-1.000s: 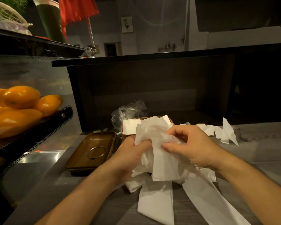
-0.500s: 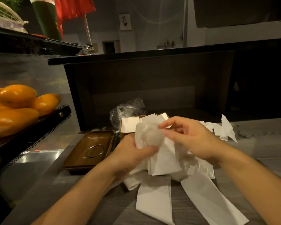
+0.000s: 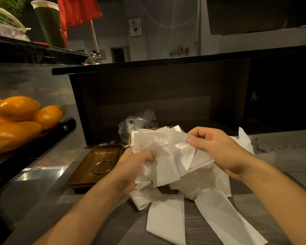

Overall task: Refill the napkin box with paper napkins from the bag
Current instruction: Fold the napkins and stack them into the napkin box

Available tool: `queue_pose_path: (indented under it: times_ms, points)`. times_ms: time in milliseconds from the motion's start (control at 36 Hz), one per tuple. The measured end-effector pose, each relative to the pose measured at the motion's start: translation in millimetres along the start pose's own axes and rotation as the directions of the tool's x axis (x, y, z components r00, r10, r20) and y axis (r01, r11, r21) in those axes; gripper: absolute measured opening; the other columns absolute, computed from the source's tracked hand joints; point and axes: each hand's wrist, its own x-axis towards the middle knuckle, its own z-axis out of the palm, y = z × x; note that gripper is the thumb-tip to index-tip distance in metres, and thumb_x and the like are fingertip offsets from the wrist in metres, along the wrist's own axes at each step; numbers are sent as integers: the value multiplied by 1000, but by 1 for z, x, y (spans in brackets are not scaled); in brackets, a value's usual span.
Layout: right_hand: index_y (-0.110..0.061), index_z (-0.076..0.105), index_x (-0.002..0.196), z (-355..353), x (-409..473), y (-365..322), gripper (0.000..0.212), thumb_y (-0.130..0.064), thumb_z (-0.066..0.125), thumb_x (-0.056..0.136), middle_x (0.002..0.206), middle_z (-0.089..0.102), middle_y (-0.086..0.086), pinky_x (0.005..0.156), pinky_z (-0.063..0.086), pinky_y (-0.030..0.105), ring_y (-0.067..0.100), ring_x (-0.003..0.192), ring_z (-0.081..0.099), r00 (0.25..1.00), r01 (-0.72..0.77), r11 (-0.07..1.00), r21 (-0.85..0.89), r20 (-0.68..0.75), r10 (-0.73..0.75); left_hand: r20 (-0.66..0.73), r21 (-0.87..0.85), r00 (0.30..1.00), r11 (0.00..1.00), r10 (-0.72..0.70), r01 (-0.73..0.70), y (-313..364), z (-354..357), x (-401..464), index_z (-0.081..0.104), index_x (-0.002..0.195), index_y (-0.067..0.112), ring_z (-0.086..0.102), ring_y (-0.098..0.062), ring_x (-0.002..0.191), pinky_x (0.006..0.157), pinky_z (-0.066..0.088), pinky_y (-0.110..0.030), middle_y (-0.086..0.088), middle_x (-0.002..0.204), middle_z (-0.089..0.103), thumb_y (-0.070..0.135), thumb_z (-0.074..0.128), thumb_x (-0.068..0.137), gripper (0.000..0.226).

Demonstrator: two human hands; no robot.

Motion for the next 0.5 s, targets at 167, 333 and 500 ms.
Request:
queue_pose_path:
  times_ms: [167, 333, 500]
  points:
    - [-19, 73, 99, -3, -3, -5, 13, -25, 61, 98, 92, 76, -4, 68, 58, 22, 13, 84, 74, 1000, -28, 984, 176, 12, 26, -81, 12, 997, 1000, 4, -3, 0, 1, 4, 55, 104, 28, 58, -21, 99, 71, 52, -32, 1, 106, 60, 8, 61, 94, 23]
    - [-29, 62, 114, 3, 1, 1, 24, -24, 71, 92, 91, 78, -3, 82, 60, 30, 12, 87, 75, 999, -25, 999, -25, -26, 25, 14, -75, 999, 997, -35, 36, 3, -1, 0, 57, 122, 22, 62, -32, 109, 81, 58, -45, -10, 119, 63, 5, 58, 91, 35]
    - [-34, 55, 112, 8, 4, 7, 31, -25, 75, 90, 88, 77, -6, 82, 58, 26, 7, 86, 73, 996, 0, 989, -148, -85, -13, 4, -222, 999, 974, -38, 38, 6, -4, 0, 60, 111, 25, 64, -34, 105, 82, 56, -52, -10, 113, 67, 12, 53, 91, 24]
